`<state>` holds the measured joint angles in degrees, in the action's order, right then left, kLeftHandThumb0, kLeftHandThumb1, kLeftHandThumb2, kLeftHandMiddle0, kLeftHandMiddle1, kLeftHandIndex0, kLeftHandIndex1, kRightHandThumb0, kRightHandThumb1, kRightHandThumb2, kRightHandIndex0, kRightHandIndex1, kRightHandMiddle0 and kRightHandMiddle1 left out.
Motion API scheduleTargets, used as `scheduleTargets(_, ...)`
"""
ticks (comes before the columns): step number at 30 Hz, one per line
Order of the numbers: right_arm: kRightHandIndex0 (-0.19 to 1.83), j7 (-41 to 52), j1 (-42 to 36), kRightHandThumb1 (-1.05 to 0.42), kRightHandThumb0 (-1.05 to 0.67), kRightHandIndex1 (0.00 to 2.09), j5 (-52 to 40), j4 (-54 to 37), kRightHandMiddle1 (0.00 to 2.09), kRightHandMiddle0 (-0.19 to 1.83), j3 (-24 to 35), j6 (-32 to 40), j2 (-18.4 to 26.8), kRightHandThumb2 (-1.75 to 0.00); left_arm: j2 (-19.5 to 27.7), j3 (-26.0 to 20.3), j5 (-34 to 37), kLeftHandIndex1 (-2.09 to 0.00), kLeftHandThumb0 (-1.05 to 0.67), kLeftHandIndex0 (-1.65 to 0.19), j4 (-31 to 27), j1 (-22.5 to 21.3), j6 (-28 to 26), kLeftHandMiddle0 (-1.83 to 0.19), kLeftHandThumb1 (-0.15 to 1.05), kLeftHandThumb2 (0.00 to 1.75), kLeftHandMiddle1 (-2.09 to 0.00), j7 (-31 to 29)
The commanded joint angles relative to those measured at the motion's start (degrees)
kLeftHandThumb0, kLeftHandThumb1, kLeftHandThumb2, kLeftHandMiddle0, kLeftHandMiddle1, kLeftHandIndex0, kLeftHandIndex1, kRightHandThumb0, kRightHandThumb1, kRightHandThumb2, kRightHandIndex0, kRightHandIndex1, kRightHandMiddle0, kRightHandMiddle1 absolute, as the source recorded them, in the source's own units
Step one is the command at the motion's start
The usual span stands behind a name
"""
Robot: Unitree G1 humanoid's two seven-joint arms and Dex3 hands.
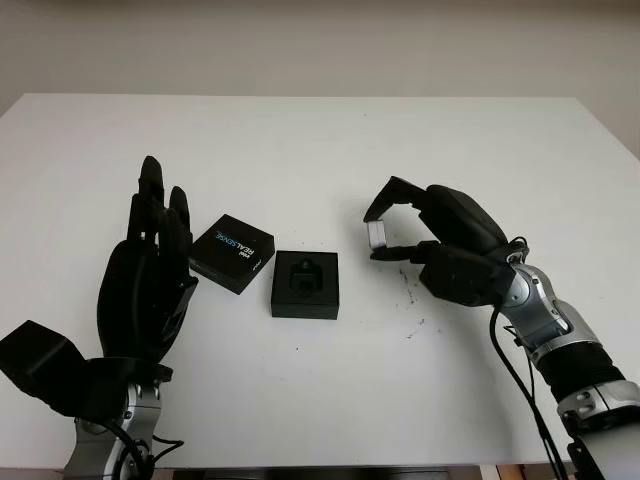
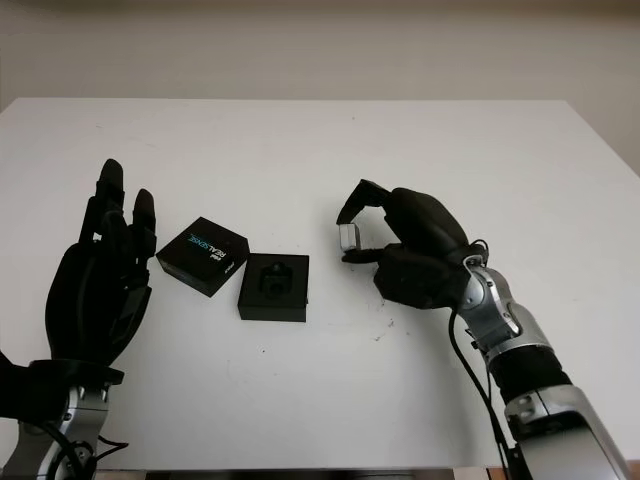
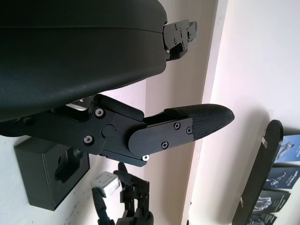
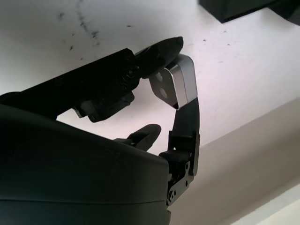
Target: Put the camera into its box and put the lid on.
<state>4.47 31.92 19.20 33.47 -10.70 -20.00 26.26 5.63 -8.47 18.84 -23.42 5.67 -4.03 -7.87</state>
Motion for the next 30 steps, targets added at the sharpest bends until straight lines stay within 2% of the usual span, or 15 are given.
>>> scheduleTargets(1, 0.33, 1.8, -0.7, -0.95, -0.38, 0.23, -2.7, -3.2, 1.53, 0.33, 1.8, 1.9, -0.8, -0.06, -0.3, 0.7, -0.5, 0.00, -0.71, 0.19, -0.7, -1.0, 0.2, 0.19, 1.05, 0.63, 0.00, 0.1)
scheduleTargets(9, 0.31, 10.0, -3.7, -0.95, -0.44, 0.16, -10.8, -14.2, 1.55, 0.34, 4.9, 10.2, -2.9, -0.05, -0.7, 1.7, -1.2, 0.00, -0.71, 0.19, -0.8, -0.4, 0.3, 0.19, 1.05, 0.65, 0.00, 0.5)
scheduleTargets(14, 0.33, 13.7, -5.4, -0.94, -0.45, 0.13, -14.6, -24.5, 1.63, 0.33, 5.9, 22.7, -4.7, -0.05, -1.2, 1.8, -1.1, 0.00, -0.71, 0.19, -0.8, -0.1, 0.4, 0.19, 1.05, 0.64, 0.00, 0.3)
scheduleTargets(22, 0.35, 17.1, -6.6, -0.94, -0.45, 0.11, -19.3, -35.8, 1.75, 0.32, 6.2, 38.5, -6.5, -0.05, -2.1, 2.5, -2.2, 0.00, -0.71, 0.19, -0.8, 0.4, 0.9, 0.19, 1.05, 0.65, 0.00, 1.0)
scheduleTargets(30, 0.38, 18.1, -7.6, -0.93, -0.45, 0.11, -19.3, -41.2, 1.84, 0.37, 4.7, 47.7, -6.7, -0.05, -3.2, 3.2, -3.3, 0.00, -0.71, 0.19, -0.5, 0.3, 1.7, 0.19, 1.05, 0.65, 0.00, 1.5)
